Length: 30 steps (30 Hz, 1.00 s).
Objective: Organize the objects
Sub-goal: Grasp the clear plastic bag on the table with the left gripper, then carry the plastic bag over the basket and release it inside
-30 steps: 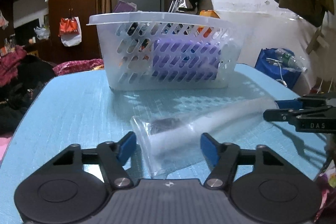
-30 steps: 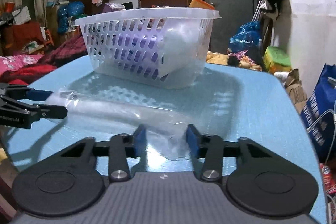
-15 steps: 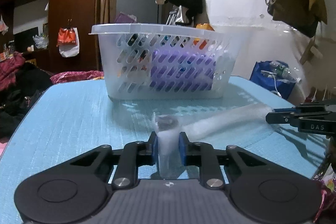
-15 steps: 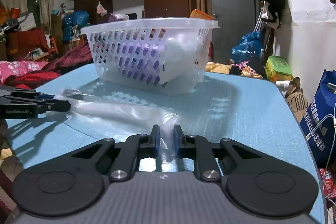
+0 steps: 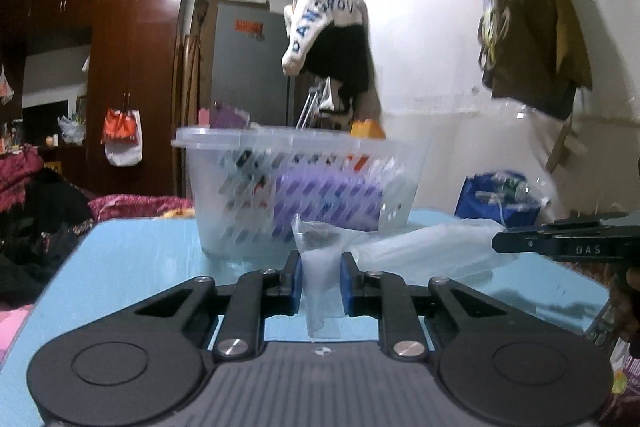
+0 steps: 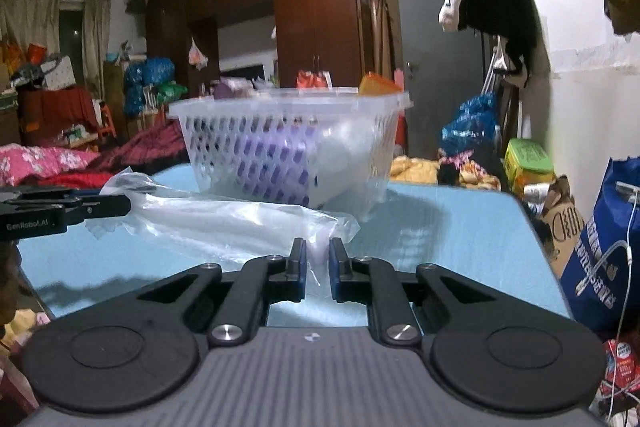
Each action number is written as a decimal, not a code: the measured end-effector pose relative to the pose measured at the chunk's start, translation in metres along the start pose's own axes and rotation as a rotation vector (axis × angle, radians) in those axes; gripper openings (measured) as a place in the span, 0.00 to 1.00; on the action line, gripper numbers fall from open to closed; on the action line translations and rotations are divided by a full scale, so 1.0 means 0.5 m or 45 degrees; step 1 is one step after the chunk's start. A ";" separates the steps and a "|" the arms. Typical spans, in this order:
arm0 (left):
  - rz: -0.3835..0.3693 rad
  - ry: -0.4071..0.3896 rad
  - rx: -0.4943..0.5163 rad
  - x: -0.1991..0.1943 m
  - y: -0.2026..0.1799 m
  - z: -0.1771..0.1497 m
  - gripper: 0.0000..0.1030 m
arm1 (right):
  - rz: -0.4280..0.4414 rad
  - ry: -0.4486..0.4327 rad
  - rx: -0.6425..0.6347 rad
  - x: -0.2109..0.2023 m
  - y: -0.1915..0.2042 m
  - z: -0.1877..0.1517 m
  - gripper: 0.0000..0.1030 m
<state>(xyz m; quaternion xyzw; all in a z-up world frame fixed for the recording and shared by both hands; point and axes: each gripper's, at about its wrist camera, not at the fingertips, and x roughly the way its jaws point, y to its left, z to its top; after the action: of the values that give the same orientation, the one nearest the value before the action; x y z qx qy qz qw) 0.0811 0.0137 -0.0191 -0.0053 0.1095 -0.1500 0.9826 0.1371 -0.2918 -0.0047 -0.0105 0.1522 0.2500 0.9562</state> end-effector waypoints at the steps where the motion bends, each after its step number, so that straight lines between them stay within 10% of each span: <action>1: -0.003 -0.019 0.001 -0.004 0.000 0.005 0.22 | -0.003 -0.015 -0.002 -0.004 0.002 0.005 0.12; 18: 0.062 -0.190 0.037 0.122 0.032 0.309 0.22 | -0.108 -0.206 -0.002 0.103 -0.022 0.261 0.12; 30: 0.192 0.040 0.125 0.271 0.074 0.275 0.22 | -0.137 0.018 0.020 0.261 -0.049 0.247 0.12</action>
<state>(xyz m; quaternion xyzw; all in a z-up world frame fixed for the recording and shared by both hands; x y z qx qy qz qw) 0.2478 0.0058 0.0846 0.0537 0.1176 -0.0807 0.9883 0.2921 -0.2395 0.0730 -0.0127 0.1601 0.1968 0.9672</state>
